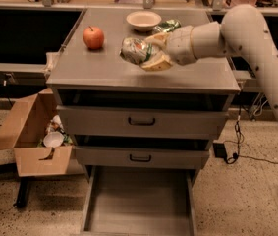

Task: Pick 7up can from bottom drawer and place on counter

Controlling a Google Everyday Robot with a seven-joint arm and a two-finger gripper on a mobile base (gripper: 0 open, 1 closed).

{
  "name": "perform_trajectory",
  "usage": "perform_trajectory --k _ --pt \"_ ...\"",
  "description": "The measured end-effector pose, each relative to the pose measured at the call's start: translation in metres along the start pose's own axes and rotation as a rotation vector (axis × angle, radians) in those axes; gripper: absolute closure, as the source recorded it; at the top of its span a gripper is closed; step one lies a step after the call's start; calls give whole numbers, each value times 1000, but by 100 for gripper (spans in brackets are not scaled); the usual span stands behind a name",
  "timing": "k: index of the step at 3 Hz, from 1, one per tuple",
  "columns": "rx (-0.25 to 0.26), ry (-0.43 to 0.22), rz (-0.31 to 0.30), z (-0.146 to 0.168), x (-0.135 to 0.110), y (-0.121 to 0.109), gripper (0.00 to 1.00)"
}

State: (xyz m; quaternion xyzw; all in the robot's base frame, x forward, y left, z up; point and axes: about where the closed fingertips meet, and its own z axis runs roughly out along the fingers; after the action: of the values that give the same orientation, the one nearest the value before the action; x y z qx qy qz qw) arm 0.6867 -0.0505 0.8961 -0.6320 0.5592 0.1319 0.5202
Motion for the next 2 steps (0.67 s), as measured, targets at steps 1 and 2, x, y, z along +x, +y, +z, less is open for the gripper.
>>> perform_trajectory --k 1,2 --pt "-30 32 92 8 25 -24 100" --pt "-47 81 175 18 50 -35 100"
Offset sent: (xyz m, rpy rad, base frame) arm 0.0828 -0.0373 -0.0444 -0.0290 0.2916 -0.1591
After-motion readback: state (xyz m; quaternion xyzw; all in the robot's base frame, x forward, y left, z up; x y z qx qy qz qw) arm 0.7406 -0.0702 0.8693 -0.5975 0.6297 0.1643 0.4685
